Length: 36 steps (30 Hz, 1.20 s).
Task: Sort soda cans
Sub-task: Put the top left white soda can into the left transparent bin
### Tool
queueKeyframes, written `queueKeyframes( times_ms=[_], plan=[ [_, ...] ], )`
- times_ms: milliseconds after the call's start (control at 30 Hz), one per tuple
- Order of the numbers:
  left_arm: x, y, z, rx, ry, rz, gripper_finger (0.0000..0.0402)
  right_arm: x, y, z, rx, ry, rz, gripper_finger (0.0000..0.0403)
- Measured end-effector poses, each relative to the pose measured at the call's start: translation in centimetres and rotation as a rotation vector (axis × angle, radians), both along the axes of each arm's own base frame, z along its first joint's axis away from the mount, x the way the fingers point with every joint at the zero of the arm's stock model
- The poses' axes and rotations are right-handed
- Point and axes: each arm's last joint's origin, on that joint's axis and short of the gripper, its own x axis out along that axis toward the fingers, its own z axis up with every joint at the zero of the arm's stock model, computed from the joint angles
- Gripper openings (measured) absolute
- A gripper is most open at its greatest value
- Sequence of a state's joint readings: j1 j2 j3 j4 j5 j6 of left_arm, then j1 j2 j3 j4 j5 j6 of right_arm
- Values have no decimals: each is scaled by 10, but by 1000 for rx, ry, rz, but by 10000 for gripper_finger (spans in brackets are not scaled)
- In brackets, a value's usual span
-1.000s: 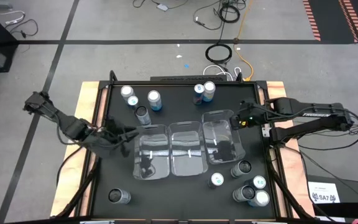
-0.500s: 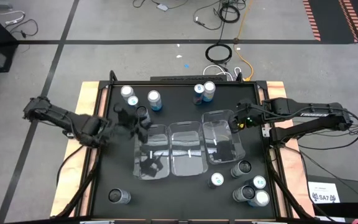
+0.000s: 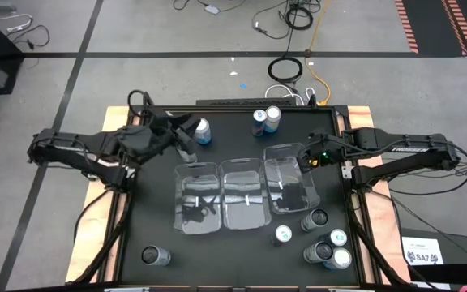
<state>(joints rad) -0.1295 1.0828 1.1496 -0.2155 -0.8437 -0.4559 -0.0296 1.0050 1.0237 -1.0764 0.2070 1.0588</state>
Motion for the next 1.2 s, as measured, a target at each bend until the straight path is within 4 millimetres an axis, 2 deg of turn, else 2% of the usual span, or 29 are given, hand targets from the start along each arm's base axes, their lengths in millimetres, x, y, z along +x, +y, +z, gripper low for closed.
queueKeyframes(
  times_ms=[267, 467, 600, 800, 1033, 1200],
  plan=[
    [-1, 2, 15, 103, -52, 19, 205, 0, 0, 0, -1, -5, -4, 102],
    [-7, 5, 19, 185, 7, 32, 224, 0, -1, 0, -21, -4, -16, 102],
    [-10, 6, 20, 186, 0, 34, 276, 0, -1, 0, -28, -3, -19, 102],
    [-14, 7, 22, 165, -24, 62, 388, 0, -1, 0, -34, -2, -15, 102],
    [-13, 5, 22, 137, -47, 55, 373, 0, -1, 0, -39, 1, -6, 102],
    [-12, 8, 14, -2, -102, 74, 372, 0, -1, 0, -47, 5, 8, 102]
  ],
)
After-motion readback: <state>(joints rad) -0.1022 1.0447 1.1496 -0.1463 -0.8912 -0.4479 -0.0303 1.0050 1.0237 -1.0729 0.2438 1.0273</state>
